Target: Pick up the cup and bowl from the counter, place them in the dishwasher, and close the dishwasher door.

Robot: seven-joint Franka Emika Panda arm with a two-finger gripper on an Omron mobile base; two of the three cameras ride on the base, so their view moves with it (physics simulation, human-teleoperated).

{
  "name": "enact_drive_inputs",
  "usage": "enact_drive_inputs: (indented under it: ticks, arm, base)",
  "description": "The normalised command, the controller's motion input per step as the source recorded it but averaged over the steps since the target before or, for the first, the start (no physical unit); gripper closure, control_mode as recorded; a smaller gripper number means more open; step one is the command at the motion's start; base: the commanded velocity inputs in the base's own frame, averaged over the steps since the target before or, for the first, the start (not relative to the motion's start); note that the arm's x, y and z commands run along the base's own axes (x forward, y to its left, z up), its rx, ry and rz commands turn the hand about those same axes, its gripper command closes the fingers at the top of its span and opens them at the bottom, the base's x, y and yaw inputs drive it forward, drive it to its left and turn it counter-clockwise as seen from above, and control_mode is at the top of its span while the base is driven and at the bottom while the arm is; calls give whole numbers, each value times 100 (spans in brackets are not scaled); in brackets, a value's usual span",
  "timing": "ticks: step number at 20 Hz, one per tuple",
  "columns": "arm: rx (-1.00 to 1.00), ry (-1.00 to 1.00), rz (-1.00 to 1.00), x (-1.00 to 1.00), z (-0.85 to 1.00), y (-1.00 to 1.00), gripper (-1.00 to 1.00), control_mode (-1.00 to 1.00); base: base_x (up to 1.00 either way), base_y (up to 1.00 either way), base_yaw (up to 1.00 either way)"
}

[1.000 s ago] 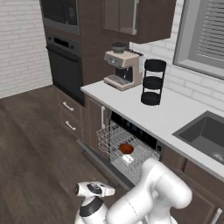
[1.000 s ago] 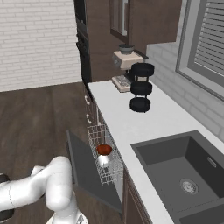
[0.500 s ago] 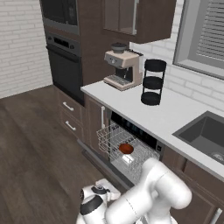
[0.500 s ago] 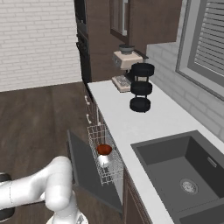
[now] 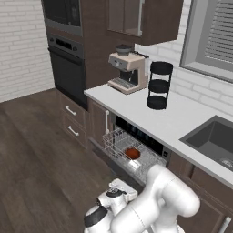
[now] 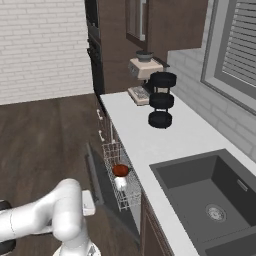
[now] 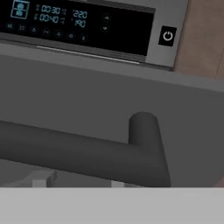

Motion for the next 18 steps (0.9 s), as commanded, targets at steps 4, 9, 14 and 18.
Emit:
enact_drive_inputs:
  ticks: [4, 9, 14, 18]
  arm:
    - [-9, 3, -10, 100, 4, -100, -100, -100]
    - [3, 4, -7, 100, -4, -100, -100, -100]
    - [16, 0, -7, 100, -18, -100, -100, -100]
    - [13, -2, -5, 60, -23, -96, -100, -100]
  base:
    - [0, 0, 0]
    - [0, 0, 0]
    - [0, 0, 0]
    - [0, 0, 0]
